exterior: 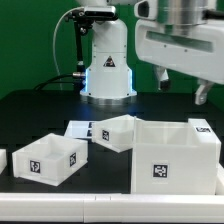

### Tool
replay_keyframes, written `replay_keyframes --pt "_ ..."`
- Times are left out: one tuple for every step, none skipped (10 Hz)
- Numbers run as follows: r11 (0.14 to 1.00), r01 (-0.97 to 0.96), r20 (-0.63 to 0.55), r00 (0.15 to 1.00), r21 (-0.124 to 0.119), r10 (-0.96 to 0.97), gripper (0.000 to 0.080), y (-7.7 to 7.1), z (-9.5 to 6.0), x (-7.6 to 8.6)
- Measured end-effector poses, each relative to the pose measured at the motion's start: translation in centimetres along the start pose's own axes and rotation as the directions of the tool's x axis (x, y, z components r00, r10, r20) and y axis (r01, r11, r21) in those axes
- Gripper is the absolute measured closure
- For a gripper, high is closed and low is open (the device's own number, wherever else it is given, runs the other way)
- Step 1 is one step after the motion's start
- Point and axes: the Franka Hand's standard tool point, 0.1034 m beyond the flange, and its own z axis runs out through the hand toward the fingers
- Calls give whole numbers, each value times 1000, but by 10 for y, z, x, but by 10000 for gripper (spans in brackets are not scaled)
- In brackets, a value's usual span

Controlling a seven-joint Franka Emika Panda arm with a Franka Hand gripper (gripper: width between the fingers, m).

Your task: Assemble drawer

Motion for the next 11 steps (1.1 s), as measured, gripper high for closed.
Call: replay_keyframes --pt "999 -43 8 999 3 43 150 -1 0 -3" --pt "994 -107 18 994 5 107 150 -2 0 -5" --pt "989 -147 24 989 6 147 150 -3 0 -7" --pt "990 -144 24 989 5 144 150 -2 1 -6" --pt "975 -220 24 975 -4 220 150 1 4 -4" --pt "951 -308 16 951 -19 308 150 2 11 -7" --pt "945 -327 19 945 -26 327 150 -1 18 -12" --pt "957 -290 35 956 1 290 150 -4 19 -1" --pt "957 -291 35 956 2 290 150 -4 19 -1" --pt "959 -284 37 958 2 284 150 -5 19 -3" --pt "958 -286 43 957 2 285 150 -5 19 -5"
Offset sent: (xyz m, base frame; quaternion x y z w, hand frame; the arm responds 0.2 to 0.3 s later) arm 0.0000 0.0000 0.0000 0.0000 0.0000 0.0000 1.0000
